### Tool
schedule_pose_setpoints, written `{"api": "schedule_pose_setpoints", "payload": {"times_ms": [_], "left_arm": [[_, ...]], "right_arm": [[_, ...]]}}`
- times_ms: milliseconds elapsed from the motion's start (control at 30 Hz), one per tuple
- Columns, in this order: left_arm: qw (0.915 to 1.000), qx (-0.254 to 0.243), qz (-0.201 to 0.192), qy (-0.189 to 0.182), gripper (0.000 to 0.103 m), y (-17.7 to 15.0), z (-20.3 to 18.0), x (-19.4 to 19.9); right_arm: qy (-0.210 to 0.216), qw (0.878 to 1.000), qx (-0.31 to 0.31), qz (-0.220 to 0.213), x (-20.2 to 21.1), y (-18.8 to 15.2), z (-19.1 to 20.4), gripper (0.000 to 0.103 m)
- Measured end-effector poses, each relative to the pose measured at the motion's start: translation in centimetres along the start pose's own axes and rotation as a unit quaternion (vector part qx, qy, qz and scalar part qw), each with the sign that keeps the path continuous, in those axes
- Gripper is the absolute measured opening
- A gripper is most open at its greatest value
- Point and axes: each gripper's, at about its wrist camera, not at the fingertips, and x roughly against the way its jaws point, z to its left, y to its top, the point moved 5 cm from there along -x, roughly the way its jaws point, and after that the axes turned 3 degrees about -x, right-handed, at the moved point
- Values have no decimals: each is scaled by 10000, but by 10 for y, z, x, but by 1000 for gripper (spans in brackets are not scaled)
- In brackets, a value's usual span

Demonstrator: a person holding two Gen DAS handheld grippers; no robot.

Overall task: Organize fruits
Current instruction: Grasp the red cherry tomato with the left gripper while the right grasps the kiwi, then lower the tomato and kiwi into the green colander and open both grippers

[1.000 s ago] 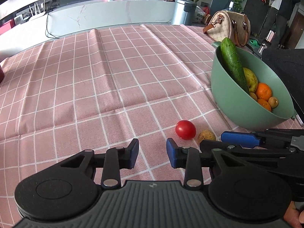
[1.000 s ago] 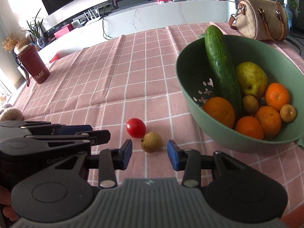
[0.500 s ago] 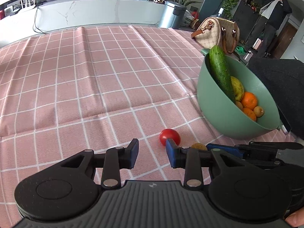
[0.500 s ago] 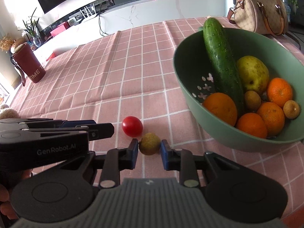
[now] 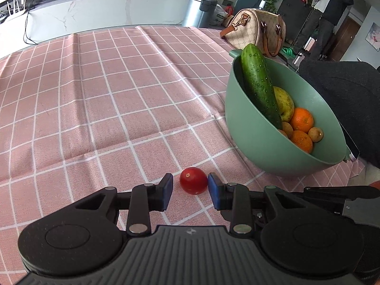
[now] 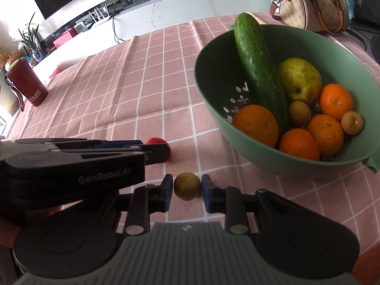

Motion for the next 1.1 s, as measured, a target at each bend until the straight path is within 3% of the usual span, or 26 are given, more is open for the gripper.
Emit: {"api": "schedule_pose_setpoints", "payload": {"times_ms": [67, 167, 600, 900, 1100], "left_arm": [[10000, 13, 27, -45, 39, -1, -1, -2], [9999, 9, -3, -135, 29, -1, -3, -1], [9980, 491, -390, 16, 28, 0, 8, 36], [9980, 258, -568, 107, 28, 11, -25, 71], [9987, 151, -474, -51, 28, 24, -63, 70]], "right_arm": [[9, 10000, -13, 3, 0, 0, 0, 22], [26, 10000, -42, 12, 0, -1, -1, 22], [274, 9995, 93, -86, 11, -1, 5, 22], [606, 9946, 824, -191, 58, 5, 12, 22], [348, 9901, 1265, -505, 95, 27, -17, 21]]}}
